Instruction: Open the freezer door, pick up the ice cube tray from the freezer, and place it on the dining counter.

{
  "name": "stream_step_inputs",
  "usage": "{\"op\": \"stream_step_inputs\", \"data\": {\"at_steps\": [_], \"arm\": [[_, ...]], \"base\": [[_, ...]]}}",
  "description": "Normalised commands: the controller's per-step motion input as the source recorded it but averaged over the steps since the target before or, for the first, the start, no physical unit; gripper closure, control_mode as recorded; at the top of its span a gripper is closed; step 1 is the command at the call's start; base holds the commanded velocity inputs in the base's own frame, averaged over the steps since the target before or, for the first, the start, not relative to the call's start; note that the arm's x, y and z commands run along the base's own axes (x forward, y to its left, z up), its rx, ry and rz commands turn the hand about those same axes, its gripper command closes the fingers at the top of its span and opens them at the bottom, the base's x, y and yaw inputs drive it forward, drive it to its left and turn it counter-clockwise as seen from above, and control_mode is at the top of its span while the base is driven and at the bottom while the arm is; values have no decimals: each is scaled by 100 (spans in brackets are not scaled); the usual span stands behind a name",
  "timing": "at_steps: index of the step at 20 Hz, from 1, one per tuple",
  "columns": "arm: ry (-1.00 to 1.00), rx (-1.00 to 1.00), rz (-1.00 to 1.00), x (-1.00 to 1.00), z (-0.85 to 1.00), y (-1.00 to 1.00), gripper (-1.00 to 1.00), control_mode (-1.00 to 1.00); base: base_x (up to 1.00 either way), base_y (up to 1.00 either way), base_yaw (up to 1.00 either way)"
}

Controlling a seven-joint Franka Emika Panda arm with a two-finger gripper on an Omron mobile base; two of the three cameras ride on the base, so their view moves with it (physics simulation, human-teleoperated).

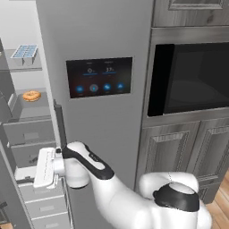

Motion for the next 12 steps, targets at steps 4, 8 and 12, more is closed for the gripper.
{"op": "stream_step_inputs", "data": {"at_steps": [4, 8, 12], "arm": [[0, 0, 0, 5, -7, 66, -100, -100], [0, 0, 0, 15, -1, 61, -100, -100], [0, 0, 0, 16, 0, 52, -100, -100]], "base": [[0, 0, 0], [0, 0, 0], [0, 0, 0]]}}
